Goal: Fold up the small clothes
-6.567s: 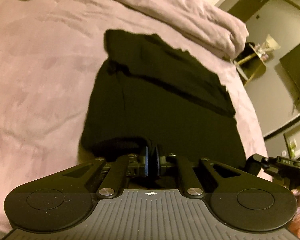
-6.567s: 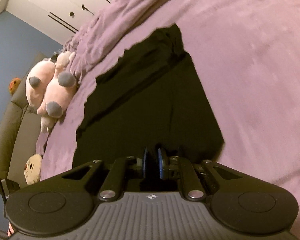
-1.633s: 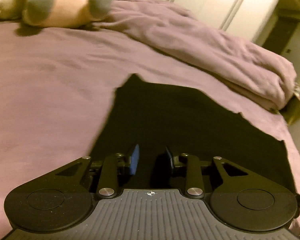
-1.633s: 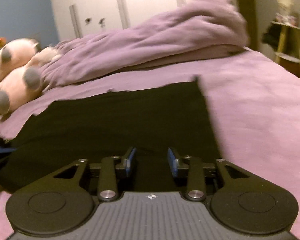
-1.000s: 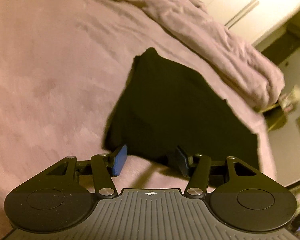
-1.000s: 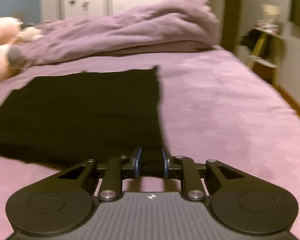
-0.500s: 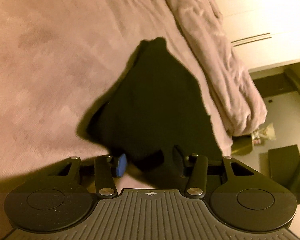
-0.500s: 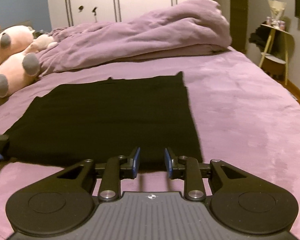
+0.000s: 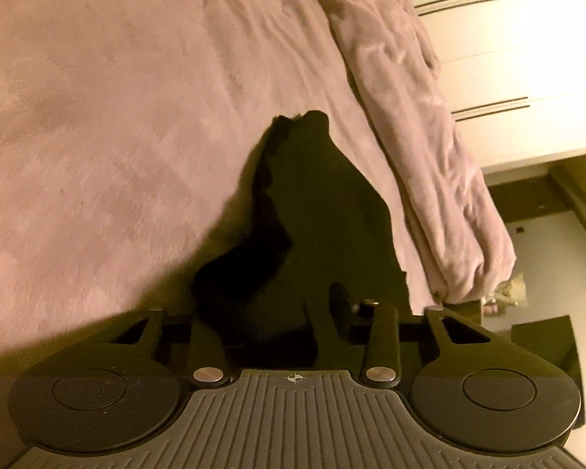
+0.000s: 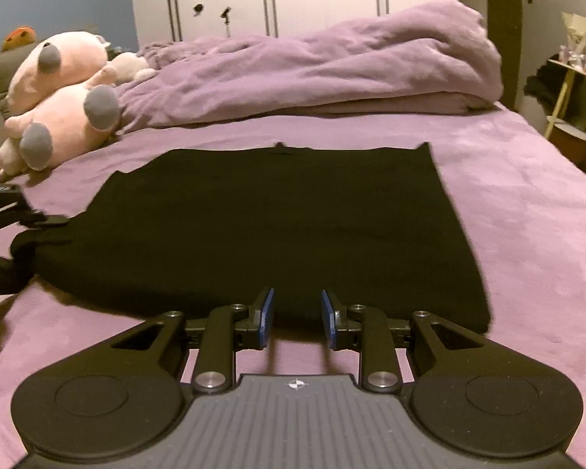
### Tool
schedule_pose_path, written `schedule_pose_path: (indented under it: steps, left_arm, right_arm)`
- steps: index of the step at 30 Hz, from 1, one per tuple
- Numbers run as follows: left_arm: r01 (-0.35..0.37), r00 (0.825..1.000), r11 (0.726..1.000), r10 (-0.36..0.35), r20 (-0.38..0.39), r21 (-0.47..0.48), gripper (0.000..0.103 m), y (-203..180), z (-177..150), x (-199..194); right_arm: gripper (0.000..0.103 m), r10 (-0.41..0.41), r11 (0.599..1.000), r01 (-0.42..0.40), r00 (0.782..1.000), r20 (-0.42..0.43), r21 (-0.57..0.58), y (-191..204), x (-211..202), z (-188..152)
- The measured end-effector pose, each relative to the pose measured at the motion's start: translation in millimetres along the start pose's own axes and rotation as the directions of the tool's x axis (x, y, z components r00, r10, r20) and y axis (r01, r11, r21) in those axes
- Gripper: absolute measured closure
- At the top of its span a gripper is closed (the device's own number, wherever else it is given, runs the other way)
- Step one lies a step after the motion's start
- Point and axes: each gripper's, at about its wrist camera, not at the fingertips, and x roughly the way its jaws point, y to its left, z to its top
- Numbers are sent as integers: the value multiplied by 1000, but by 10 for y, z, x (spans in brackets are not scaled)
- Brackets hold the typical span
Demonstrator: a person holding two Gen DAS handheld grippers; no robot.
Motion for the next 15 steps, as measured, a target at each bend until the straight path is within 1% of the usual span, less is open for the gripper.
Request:
schedule_pose_path:
  steps: [1, 3, 4, 6, 8, 10, 13, 15]
  left_arm:
    - [-6, 1000, 1000, 6, 0, 8, 74, -7, 17, 11]
    - [-14, 1000, 1000, 14, 3, 15, 81, -7, 58, 8]
    - [-13, 1000, 1000, 13, 5, 13, 81, 2, 79, -4]
    - [-4, 1000, 1000, 3, 8, 24, 84, 3, 100, -20]
    - [-23, 1000, 998, 23, 7, 59, 86, -30, 91, -24]
    - [-40, 999, 994, 39, 14, 105, 88, -109, 85, -38]
    - [-46, 999, 984, 43, 23, 174, 89, -278, 85, -88]
    - [-48, 999, 971, 41, 33, 236, 89, -404, 75, -139]
  right_arm:
    - [78, 3, 1000, -3, 1000, -1, -7, 35, 30, -6]
    - [79, 5, 1000, -5, 1000, -3, -18, 94, 81, -19]
    - [80, 3, 1000, -3, 1000, -1, -23, 115, 103, -25]
    - [81, -28, 998, 27, 999, -16, -48, 145, 172, -45]
    - [81, -39, 998, 37, 998, -39, -60, 136, 249, -79]
    - [81, -36, 997, 33, 999, -40, -74, 140, 238, -71]
    - [81, -24, 999, 23, 999, -27, -37, 75, 133, -30]
    - [81, -37, 999, 37, 999, -3, 1, -24, 36, -25]
